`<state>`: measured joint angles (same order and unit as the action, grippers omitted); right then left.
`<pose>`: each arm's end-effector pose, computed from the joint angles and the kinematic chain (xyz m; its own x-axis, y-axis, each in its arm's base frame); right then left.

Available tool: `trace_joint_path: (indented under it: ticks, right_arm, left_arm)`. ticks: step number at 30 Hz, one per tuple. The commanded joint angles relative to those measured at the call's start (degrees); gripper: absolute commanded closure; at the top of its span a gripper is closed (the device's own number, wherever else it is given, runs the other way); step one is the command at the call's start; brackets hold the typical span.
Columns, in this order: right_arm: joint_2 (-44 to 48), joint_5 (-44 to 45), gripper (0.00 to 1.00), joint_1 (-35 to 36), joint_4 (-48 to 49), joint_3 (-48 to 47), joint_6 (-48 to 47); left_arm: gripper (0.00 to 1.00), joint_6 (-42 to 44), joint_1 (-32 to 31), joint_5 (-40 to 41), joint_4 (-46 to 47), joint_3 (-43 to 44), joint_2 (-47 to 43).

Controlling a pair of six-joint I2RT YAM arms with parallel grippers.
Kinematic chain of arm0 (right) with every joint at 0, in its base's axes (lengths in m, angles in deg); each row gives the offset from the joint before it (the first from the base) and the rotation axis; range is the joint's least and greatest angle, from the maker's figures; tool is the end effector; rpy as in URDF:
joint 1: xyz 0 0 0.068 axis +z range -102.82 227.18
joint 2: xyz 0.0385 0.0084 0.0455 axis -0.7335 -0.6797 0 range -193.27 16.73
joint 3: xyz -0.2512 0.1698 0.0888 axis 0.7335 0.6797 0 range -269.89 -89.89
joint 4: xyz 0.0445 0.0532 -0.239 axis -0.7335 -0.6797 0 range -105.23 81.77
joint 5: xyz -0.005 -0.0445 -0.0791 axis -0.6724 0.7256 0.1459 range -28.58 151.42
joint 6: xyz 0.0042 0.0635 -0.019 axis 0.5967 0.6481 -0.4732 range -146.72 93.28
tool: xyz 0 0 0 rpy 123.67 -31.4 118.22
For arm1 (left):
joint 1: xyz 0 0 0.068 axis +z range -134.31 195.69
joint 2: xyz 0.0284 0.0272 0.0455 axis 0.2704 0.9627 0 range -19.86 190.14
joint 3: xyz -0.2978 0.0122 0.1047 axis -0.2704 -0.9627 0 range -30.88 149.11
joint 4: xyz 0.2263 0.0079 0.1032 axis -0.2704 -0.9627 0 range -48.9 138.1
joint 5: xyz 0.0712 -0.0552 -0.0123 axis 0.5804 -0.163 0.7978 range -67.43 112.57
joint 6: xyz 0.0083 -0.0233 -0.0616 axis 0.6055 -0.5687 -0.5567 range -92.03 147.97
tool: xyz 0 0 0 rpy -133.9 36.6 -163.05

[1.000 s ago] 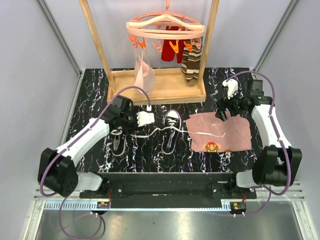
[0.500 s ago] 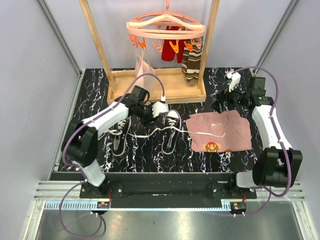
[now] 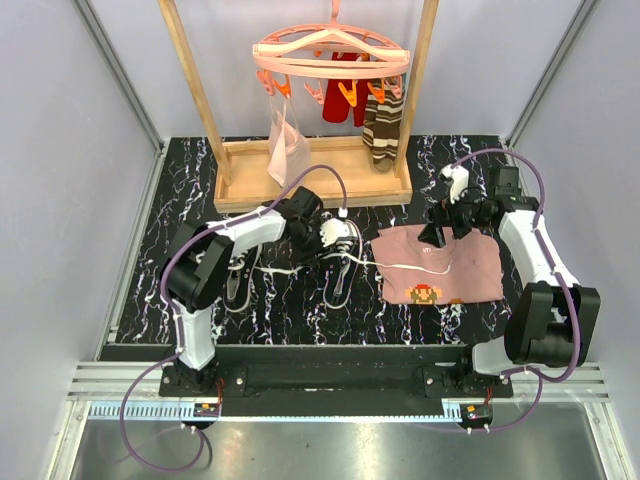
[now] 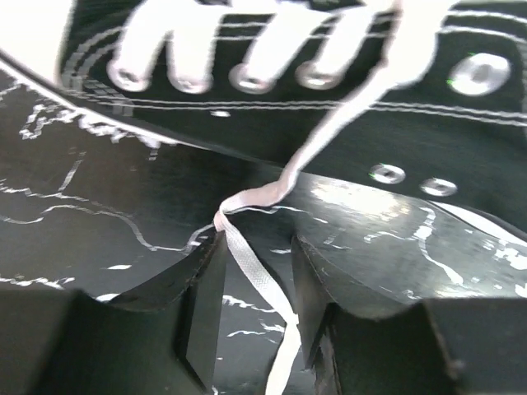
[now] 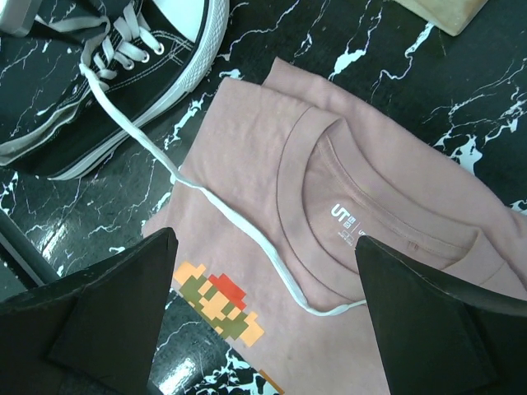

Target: Tie the shoes

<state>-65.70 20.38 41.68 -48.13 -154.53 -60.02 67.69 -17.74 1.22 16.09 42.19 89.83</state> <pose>0.2810 0.0077 0.3094 -0.5511 -0.3628 -0.7514 -0.6934 0.7001 0.1705 0.3151 -0.2310 0.1994 -0.1990 0.8446 -0.4970 0.9765 0.2137 -0.0278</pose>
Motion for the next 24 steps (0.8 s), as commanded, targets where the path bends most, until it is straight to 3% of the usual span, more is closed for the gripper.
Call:
trace_joint_path:
  ticks: [1, 24]
  right_arm:
    - [0.1, -0.1, 0.00, 0.3, -1.7, 0.0, -2.1]
    - [-1.9, 0.6, 0.00, 0.2, -3.7, -0.4, -3.9]
  left_arm:
    - [0.61, -1.3, -0.5, 3.9, 1.7, 3.8, 1.1]
    - [0.72, 1.9, -2.0, 7.6, -1.0, 6.5, 4.4]
